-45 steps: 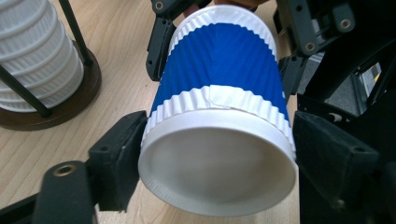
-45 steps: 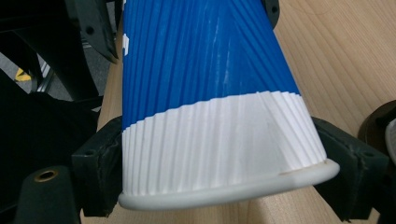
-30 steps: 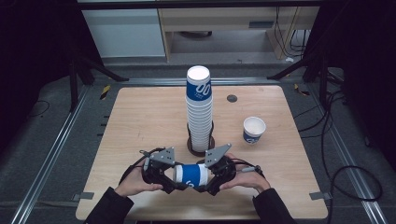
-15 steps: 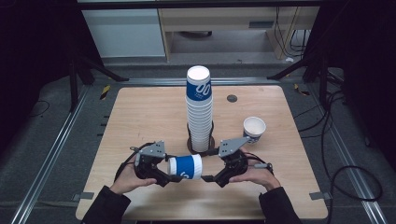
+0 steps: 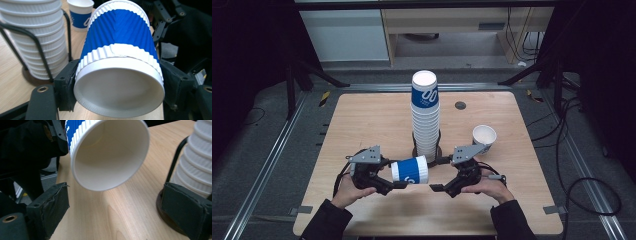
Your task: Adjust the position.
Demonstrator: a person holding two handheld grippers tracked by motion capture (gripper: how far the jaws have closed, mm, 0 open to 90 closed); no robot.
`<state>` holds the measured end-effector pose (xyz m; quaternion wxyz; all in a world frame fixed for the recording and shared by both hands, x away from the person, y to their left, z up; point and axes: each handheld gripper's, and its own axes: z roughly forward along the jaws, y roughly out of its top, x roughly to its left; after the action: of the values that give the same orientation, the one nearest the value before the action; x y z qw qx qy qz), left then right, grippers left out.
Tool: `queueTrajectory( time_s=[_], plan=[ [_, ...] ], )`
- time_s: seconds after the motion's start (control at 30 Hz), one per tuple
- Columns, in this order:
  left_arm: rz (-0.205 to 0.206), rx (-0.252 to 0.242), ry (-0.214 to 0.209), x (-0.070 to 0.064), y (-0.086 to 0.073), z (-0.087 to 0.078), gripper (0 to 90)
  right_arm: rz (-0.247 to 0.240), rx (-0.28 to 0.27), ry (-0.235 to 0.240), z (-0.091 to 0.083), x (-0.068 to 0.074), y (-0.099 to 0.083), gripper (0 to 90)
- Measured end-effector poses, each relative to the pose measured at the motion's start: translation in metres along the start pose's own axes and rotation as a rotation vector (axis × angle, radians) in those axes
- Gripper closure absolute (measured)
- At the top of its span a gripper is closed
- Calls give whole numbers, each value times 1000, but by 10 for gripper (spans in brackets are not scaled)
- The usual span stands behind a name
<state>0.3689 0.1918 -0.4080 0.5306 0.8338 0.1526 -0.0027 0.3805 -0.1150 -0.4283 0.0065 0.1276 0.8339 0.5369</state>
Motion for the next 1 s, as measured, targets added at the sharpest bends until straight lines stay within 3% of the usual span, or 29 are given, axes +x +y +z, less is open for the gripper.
queueTrajectory(
  time_s=[0.17,0.53,0.8,1.0],
  plan=[
    [3,-14,-34,-2,0,3,259,-3,4,48,5,4,0,78],
    [27,18,-100,-10,-1,17,260,12,-10,141,13,8,0,87],
    [44,39,-109,-13,-2,22,260,24,8,176,20,9,-3,130],
    [43,51,-111,-13,-2,23,261,21,16,177,20,9,-3,149]
  ],
)
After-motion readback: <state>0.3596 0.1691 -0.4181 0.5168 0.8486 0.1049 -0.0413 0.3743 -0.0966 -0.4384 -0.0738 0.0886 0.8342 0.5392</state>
